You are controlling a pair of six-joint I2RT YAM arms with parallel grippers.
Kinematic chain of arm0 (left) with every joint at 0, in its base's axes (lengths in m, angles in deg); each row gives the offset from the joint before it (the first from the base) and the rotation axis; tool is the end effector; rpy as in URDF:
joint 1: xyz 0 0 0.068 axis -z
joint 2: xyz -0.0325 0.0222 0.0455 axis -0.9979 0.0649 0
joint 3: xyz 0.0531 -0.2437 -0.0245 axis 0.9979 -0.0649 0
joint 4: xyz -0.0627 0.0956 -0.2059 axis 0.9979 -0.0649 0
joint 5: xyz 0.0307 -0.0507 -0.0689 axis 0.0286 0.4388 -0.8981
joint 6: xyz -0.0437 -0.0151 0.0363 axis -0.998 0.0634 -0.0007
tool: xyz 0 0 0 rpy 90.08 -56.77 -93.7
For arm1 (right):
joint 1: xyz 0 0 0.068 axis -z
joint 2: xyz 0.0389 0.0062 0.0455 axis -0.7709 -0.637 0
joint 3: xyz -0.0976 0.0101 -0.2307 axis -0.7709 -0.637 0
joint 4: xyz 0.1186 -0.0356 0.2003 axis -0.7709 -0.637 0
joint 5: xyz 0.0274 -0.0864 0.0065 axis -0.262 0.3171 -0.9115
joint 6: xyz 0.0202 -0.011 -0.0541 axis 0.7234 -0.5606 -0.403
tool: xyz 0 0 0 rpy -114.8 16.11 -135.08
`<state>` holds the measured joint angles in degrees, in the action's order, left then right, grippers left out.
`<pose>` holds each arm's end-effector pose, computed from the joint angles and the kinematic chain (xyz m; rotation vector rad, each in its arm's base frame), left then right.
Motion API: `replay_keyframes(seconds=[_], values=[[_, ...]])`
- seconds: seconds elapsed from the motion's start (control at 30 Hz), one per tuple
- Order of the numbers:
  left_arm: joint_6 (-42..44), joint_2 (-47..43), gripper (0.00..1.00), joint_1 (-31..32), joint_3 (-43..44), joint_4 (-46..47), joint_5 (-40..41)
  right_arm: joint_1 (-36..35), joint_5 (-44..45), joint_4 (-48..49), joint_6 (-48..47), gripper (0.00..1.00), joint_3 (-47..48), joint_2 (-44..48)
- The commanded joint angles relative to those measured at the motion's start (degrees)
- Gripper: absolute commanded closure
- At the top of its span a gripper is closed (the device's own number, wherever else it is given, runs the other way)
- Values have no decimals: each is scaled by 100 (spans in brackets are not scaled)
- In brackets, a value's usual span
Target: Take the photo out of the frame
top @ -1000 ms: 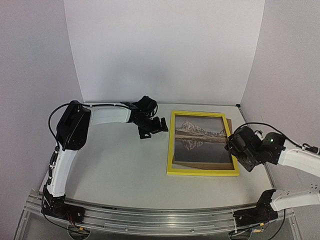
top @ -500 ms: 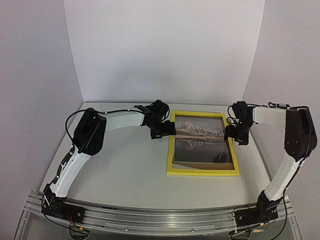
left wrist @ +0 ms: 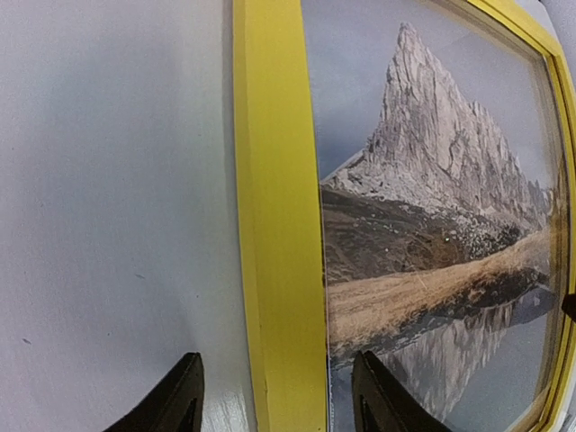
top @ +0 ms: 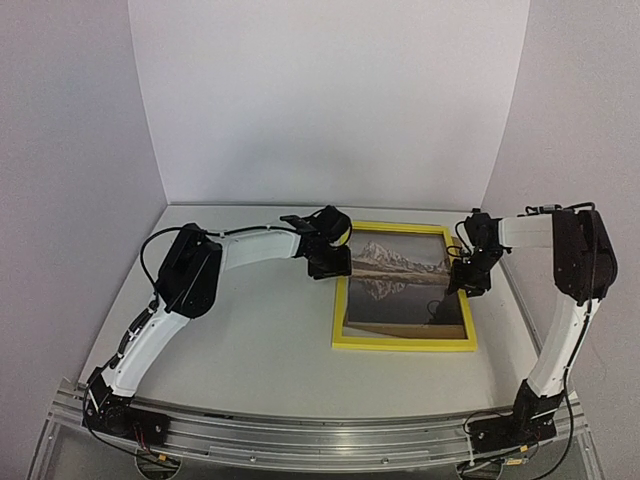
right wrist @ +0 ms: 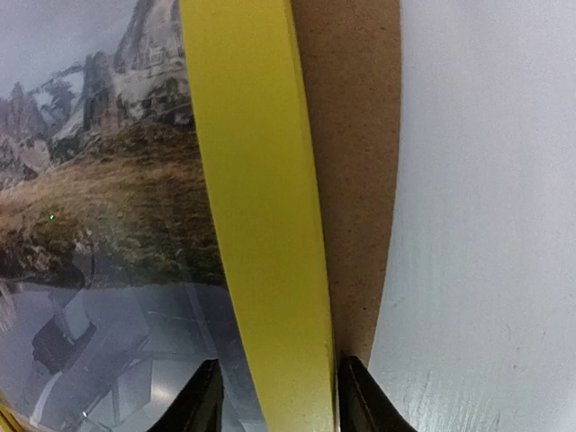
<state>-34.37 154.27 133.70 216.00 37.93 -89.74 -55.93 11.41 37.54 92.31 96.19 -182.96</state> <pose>0.3505 -0.3815 0.1280 0.1345 2.6288 -0.5919 0.3390 0.0327 0.1370 0.2309 2.8486 0.0768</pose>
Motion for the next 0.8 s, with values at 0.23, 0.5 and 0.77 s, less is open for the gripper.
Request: replay_keyframes(seconds=[0.23, 0.5, 0.77], values=[[-133, -405, 100, 66, -423, -546, 845, -198, -1834, 606, 75, 90, -101, 116], [-72, -1568, 100, 66, -1646, -262, 1526, -1355, -1157, 658, 383, 96, 265, 216], [-428, -2803, 100, 12, -3164, -69, 2220, -2524, -51, 719, 706, 97, 1073, -103]])
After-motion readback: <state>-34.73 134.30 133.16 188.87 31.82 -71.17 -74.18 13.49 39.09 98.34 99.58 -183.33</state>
